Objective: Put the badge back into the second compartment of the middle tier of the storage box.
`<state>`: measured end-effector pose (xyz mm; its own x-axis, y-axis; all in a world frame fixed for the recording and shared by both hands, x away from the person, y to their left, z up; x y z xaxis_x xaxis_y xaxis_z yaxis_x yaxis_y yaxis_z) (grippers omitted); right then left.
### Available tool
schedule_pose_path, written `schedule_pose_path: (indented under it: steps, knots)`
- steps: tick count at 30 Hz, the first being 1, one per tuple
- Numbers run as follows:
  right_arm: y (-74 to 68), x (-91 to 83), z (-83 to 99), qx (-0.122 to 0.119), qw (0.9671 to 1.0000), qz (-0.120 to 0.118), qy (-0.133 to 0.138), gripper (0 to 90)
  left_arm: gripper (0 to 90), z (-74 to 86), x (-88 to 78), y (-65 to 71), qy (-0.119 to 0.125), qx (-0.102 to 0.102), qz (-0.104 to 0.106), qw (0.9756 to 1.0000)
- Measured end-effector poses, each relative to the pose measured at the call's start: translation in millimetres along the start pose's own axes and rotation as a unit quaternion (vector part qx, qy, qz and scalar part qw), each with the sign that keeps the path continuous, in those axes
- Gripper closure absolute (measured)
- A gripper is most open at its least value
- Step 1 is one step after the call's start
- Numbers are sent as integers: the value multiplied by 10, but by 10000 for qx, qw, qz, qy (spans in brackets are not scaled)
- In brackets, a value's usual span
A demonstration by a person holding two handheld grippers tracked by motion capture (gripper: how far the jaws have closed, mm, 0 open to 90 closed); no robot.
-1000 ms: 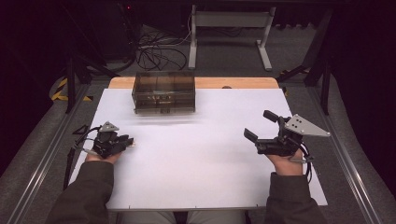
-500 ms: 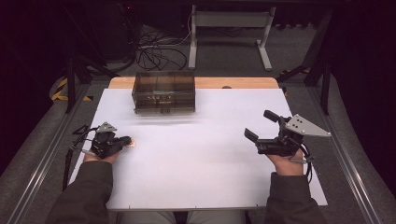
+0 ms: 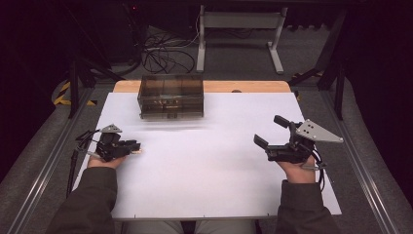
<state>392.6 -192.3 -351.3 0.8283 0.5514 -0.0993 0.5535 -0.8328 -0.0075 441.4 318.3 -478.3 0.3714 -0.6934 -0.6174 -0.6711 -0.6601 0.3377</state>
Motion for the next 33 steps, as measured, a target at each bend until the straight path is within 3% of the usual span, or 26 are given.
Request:
schedule_pose_path:
  steps: [6,9,15,22,33]
  knots:
    - [0,-2,-1,-22,10000,-4,5,15,698,1,5,31,-56,43,-16,10000]
    - [-6,-7,-8,14,10000,-4,18,15,772,-13,-40,54,47,128,-48,9999]
    - [0,-20,-17,10,10000,4,43,16,825,-7,-95,118,26,224,-43,9997]
    - [-3,-21,-20,-1,10000,5,51,16,850,23,-159,202,-145,393,-152,9990]
    - [-9,-25,-27,23,10000,7,57,17,851,59,-199,238,-287,284,-240,9989]
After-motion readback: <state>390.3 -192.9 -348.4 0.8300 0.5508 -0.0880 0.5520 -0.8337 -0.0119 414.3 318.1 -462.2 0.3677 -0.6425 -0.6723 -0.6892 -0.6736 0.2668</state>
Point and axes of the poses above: each handheld gripper's, and its own axes: x roughly forward along the jaws, z roughly out of its underside, y roughly to its right, the point moved 3 cm from there along x, roughly forward along the jaws, and after that the axes turned 13 degrees about z, right-handed, at the moved point
